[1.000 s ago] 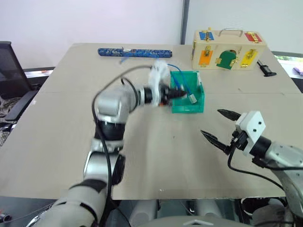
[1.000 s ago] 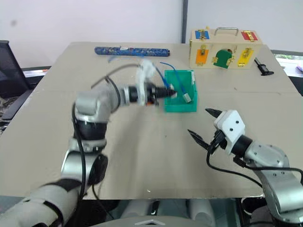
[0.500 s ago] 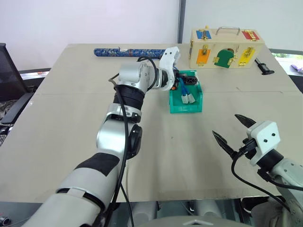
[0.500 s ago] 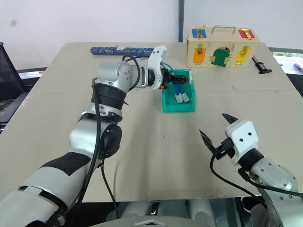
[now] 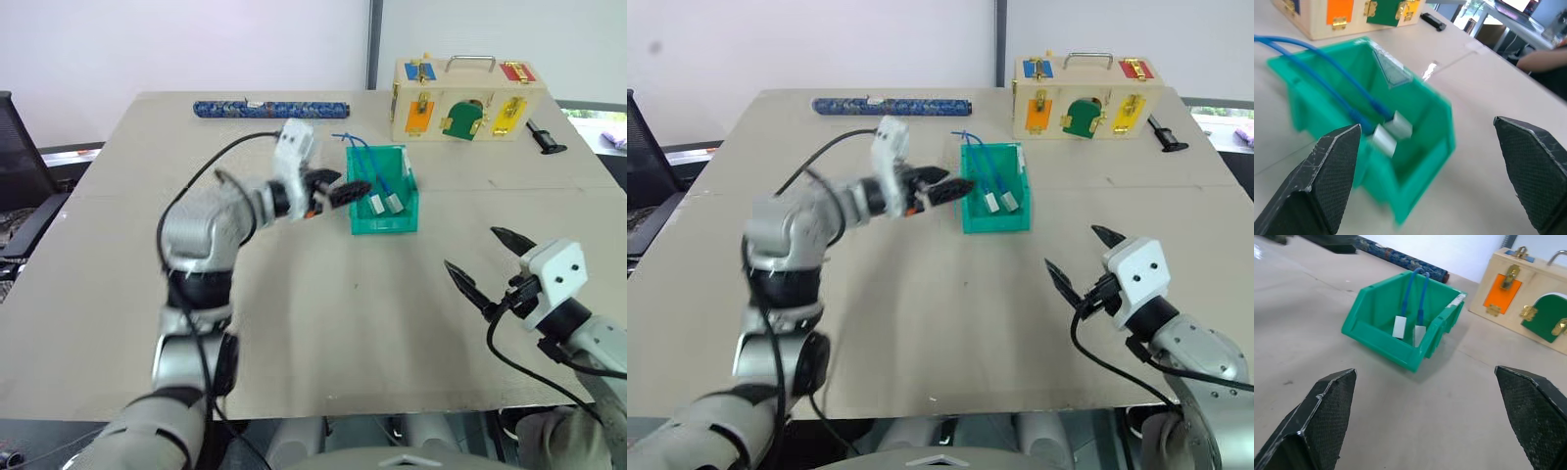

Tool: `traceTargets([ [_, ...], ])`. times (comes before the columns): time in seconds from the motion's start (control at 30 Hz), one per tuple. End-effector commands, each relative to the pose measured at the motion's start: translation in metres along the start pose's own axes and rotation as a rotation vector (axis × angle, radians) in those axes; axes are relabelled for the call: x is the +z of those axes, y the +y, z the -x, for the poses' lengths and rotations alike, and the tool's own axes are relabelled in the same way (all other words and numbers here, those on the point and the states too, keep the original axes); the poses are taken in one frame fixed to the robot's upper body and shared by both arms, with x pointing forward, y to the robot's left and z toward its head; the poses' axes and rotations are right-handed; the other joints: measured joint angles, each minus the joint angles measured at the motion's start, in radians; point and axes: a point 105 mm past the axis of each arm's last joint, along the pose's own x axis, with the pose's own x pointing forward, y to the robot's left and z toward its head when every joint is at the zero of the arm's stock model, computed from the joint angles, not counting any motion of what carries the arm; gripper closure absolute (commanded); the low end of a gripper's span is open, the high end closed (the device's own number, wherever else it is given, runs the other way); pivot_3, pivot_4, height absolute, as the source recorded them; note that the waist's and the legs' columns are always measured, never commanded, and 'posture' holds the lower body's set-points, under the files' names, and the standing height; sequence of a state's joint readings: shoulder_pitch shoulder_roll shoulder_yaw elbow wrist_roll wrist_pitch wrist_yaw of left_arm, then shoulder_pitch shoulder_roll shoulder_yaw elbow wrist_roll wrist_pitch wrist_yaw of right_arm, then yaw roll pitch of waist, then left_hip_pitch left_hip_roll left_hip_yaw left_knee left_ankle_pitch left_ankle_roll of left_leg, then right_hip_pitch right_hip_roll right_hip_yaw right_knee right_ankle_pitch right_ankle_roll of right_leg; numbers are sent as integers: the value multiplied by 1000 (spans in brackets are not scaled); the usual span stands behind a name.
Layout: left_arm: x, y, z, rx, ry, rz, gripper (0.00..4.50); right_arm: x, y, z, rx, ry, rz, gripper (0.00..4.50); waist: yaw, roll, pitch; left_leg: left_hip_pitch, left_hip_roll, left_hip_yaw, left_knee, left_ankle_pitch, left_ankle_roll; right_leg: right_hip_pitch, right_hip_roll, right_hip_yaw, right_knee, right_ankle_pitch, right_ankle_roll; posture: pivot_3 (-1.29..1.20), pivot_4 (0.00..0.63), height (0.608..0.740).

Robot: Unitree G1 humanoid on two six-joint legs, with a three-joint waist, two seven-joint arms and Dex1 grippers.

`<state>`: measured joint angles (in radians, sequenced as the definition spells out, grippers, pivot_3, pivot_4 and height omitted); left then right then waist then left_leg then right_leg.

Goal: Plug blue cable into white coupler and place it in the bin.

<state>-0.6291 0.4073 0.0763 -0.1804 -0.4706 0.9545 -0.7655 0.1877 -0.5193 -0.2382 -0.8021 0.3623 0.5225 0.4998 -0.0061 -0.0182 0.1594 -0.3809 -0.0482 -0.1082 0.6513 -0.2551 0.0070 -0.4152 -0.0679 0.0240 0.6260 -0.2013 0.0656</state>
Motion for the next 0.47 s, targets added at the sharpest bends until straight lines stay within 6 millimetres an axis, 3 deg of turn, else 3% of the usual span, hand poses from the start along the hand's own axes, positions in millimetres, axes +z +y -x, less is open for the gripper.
traceTargets([
  [0.03,-6,-26,28,-91,-88,-181,49,6,-7,6,38,-26,30,0,-2,1,0,0,0,1,0,0,0,0,-1,1,0,0,0,0,150,740],
  [0.17,-57,-28,64,-41,-30,-123,49,-21,-18,27,87,81,9,0,4,1,0,1,0,3,0,-3,5,1,-2,1,-1,0,0,0,150,740],
  [0.27,-83,-31,80,-17,19,-95,49,-40,-24,44,114,150,1,0,17,1,0,1,0,4,1,-3,6,2,-2,-1,-1,-2,-4,0,150,740],
  [0.47,-105,-36,106,26,66,-68,49,-66,-39,76,135,263,11,0,19,1,0,3,1,6,1,-3,6,4,-2,-2,0,-5,0,0,150,740],
])
